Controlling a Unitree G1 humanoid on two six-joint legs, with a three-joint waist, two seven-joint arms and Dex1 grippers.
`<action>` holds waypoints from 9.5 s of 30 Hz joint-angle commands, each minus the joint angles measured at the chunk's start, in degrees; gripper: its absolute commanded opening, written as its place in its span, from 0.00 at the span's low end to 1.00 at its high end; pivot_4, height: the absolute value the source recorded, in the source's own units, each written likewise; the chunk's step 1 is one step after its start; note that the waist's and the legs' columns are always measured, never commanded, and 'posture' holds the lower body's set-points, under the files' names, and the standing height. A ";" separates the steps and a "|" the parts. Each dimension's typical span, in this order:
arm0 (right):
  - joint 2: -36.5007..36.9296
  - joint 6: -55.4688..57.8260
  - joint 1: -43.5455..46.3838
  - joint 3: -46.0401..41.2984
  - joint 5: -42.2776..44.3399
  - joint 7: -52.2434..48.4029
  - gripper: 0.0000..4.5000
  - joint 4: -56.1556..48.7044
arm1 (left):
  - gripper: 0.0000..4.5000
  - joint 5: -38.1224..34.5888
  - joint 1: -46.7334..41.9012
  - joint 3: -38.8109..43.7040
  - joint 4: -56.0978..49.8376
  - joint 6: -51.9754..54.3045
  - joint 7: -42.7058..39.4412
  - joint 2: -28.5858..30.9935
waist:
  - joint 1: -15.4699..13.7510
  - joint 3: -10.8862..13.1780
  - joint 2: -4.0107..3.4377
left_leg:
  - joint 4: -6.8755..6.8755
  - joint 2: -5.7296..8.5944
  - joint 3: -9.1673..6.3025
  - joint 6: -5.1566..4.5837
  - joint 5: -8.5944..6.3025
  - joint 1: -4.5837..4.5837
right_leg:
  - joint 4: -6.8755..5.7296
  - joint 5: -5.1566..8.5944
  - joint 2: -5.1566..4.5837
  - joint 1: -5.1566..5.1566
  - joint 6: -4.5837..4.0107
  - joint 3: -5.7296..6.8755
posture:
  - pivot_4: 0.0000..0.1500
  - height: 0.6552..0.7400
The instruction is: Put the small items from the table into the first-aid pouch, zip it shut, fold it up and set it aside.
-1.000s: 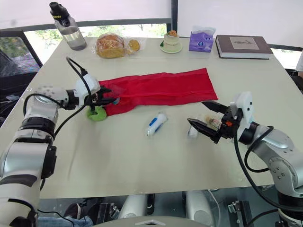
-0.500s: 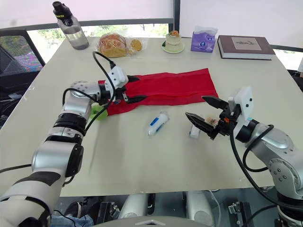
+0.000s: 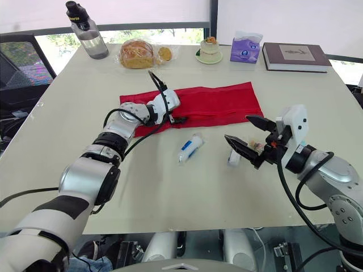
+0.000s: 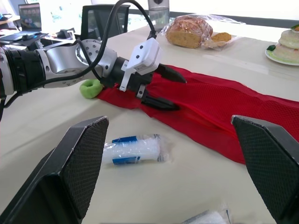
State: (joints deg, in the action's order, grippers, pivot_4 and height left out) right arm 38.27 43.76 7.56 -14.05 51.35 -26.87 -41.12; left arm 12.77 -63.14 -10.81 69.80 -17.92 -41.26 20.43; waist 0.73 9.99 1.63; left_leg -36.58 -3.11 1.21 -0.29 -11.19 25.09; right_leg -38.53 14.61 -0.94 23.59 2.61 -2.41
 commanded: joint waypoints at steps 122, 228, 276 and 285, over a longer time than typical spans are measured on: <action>5.03 -6.37 27.43 33.70 -45.55 -45.66 0.98 19.86 | 0.00 -8.70 17.12 2.14 -30.98 16.60 -6.35 0.55 | -0.01 0.05 -0.12 | -0.60 -0.01 0.02 0.01 0.01 -0.01 | -0.47 -0.02 0.04 -0.03 -0.01 -0.04 | 1.00 1.00; -9.33 25.49 39.30 28.89 -38.61 -14.16 0.84 31.23 | 0.00 -18.29 20.58 1.92 -56.54 49.74 -0.50 -8.14 | 0.17 0.05 -0.14 | -0.55 0.00 -0.06 0.01 0.00 0.11 | -0.41 -0.02 0.03 0.02 -0.01 0.01 | 1.00 1.00; -19.80 -10.82 31.65 28.10 -44.95 -9.85 0.00 45.57 | 0.00 -18.08 20.52 0.67 -54.03 46.45 -1.06 -5.71 | 0.06 0.05 -0.14 | -0.50 0.00 -0.04 0.01 0.00 0.09 | -0.37 -0.02 0.04 0.01 -0.01 -0.01 | 1.00 1.00; -11.95 -11.94 19.86 15.98 -34.92 -14.92 0.00 27.00 | 0.00 -16.51 19.99 0.41 -50.53 39.44 -0.67 -4.26 | 0.16 0.05 -0.14 | -0.49 0.00 -0.06 0.01 0.00 0.08 | -0.37 -0.01 0.05 0.01 -0.01 -0.01 | 1.00 1.00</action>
State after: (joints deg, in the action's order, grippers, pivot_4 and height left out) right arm 25.79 31.51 27.40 4.30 14.26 -41.29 -10.58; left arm -3.82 -42.40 -10.94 19.56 23.09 -42.15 15.99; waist 0.90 10.04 1.49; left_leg -37.06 -3.12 1.14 -0.28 -11.18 25.14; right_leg -38.92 14.60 -0.87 23.59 2.60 -2.41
